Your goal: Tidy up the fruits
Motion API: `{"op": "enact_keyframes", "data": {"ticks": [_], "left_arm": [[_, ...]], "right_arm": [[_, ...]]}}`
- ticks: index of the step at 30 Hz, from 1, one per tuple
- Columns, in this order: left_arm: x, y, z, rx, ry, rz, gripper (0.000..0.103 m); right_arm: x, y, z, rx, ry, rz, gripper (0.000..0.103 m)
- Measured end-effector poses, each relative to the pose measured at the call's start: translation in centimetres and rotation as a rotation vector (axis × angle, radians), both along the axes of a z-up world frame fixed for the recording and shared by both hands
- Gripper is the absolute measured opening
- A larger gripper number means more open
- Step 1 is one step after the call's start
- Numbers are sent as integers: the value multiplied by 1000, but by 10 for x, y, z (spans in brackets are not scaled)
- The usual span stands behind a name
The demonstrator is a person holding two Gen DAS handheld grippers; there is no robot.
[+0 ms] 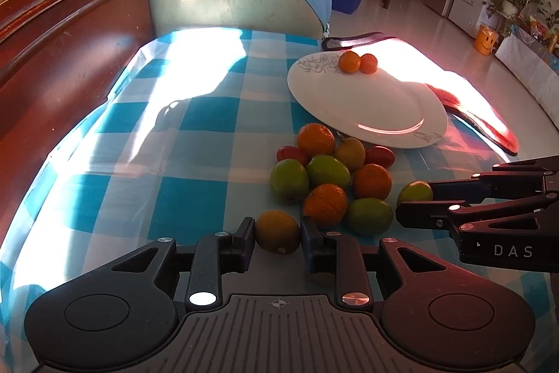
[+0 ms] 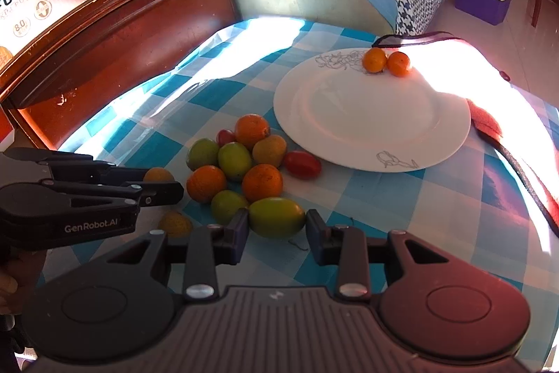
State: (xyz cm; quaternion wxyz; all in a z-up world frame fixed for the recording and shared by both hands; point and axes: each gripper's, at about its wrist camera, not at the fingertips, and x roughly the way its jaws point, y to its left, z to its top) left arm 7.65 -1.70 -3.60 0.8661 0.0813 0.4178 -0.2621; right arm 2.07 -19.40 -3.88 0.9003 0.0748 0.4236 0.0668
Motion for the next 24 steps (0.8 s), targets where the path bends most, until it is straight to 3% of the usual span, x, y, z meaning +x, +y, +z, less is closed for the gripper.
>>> {"op": "enact_keyframes", "data": {"ticks": [24], "left_arm": [[19,-44,37,-95,-78,-40,25]], "right_arm": [[14,-34,38,11,-69,-67,36]]}}
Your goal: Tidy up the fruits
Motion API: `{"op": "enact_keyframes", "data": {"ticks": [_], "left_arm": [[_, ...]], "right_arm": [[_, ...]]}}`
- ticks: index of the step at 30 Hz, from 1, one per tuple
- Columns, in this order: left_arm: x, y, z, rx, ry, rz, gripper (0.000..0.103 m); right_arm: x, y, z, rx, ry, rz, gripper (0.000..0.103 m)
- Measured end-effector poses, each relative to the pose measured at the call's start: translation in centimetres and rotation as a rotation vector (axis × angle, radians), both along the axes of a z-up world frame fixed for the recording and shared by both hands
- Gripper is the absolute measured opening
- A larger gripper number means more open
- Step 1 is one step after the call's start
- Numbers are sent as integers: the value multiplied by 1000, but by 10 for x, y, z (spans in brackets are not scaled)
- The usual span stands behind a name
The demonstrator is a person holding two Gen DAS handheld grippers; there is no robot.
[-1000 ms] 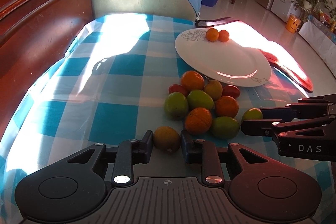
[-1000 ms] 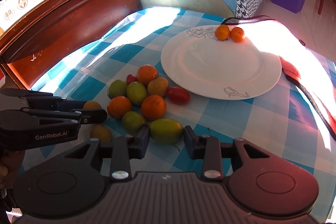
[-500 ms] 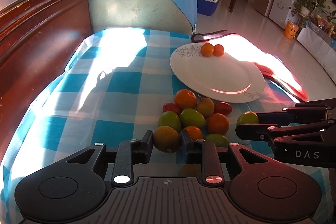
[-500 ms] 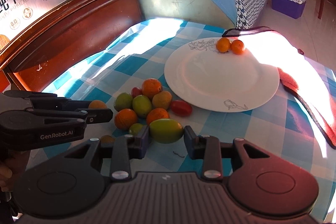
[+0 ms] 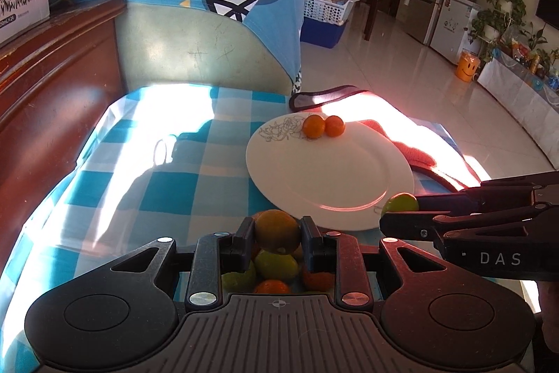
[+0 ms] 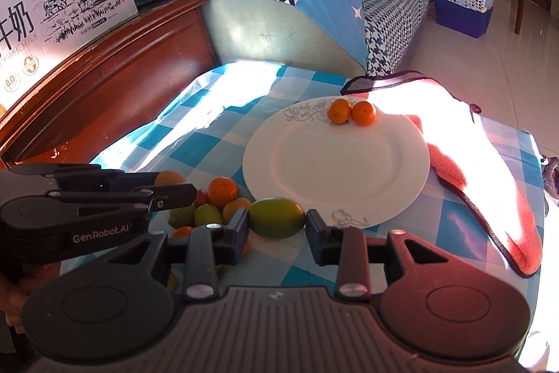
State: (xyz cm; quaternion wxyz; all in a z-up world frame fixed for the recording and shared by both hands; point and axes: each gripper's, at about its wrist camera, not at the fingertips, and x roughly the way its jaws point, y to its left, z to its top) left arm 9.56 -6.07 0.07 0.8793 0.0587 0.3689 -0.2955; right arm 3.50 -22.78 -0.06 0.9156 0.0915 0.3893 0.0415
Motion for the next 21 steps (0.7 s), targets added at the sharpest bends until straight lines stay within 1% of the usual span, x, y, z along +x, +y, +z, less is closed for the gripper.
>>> {"op": "enact_keyframes", "data": {"ticks": [4,8,12,21], "left_arm": [[6,-14,-1,0,-9,-15,25],[16,-25,-5,-8,0,-23,25],[26,-35,-11,-8,13,-24,25],[41,-50,-24,-3,45,-30,25]], "right_arm": [[9,-12,-1,-19,14,-18,36],[17,-30,-5,26,39,-74,36],[24,-39,-10,39,55,-115,36],[37,-44,-18,44,74,-126,36]]}}
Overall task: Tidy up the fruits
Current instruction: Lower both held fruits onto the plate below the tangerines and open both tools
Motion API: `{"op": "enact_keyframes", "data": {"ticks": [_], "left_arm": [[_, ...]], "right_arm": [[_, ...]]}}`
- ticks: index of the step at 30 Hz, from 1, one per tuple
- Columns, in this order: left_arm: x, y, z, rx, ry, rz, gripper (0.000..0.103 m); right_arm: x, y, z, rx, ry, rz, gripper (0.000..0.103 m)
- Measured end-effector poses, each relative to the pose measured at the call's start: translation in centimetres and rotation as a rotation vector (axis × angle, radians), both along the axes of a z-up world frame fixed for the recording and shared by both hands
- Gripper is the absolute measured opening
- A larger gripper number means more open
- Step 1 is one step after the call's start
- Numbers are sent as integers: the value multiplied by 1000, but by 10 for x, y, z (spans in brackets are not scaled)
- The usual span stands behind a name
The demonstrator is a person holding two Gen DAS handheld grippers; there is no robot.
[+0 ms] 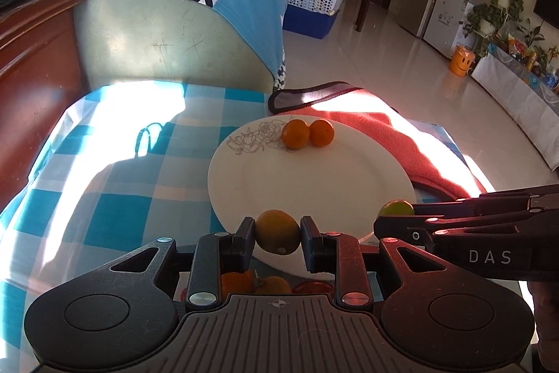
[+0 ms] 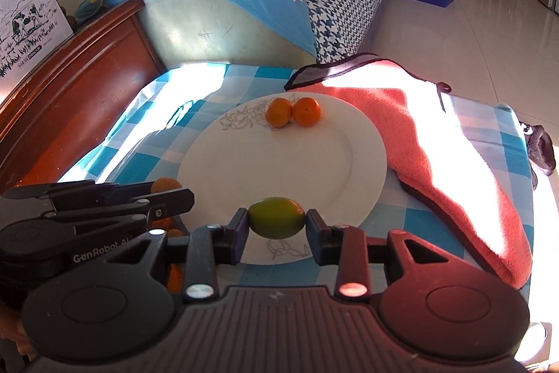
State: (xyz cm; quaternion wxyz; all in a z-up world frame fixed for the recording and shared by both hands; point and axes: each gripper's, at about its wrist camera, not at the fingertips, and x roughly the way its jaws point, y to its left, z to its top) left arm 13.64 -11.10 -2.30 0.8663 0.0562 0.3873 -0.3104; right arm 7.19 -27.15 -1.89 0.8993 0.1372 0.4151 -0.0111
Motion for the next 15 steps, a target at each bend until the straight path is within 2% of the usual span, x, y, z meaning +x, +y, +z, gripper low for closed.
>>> {"op": "enact_keyframes", "data": {"ticks": [10,15], "left_arm": [[6,-10,-6,-6,20,-2,25],[4,-8,-2,-13,1,7,27]], "right_arm": [[9,-5,-9,20,15,-16,36],[11,-7,-8,23,10,-31,37]]}}
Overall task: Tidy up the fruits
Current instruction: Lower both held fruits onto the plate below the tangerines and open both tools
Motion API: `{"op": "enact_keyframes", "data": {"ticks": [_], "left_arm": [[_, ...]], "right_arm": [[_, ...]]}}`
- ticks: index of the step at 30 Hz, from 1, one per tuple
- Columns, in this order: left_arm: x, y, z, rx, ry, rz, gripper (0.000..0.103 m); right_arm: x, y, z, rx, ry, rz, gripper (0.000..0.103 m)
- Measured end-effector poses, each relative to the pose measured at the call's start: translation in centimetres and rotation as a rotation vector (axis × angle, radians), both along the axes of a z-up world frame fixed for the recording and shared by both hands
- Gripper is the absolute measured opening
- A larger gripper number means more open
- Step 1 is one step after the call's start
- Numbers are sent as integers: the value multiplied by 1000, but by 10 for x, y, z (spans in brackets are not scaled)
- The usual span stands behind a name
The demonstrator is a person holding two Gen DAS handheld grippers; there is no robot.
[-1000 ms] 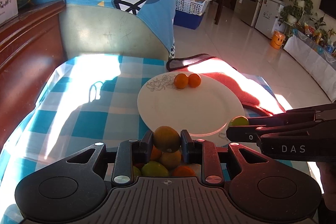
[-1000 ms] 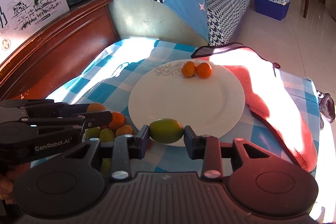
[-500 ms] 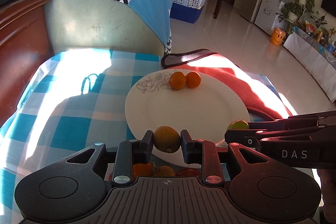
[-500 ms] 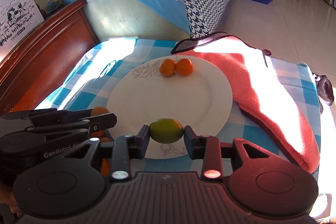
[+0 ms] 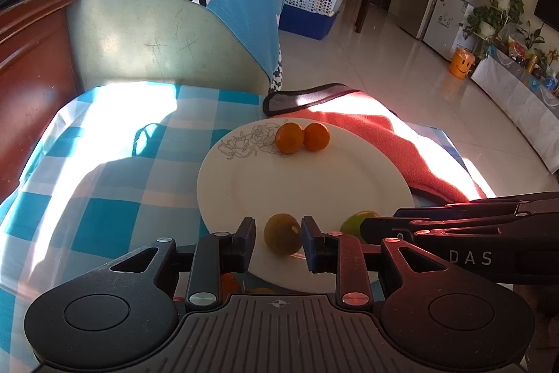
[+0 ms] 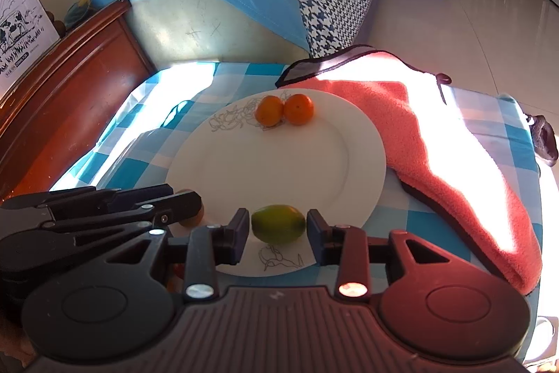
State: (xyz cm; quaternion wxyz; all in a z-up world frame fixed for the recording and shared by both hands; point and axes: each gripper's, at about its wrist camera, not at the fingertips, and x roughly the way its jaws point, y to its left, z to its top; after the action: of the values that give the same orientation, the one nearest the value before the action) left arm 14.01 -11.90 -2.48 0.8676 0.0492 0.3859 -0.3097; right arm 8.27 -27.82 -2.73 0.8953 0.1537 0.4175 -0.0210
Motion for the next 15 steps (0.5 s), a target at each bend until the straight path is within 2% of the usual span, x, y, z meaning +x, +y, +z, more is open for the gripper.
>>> {"op": "enact_keyframes", "data": {"ticks": [15], "left_arm": [[-12,18,17,15,-6,21,30]], "right_arm": [[-6,1,8,19,-17,2,38]]}}
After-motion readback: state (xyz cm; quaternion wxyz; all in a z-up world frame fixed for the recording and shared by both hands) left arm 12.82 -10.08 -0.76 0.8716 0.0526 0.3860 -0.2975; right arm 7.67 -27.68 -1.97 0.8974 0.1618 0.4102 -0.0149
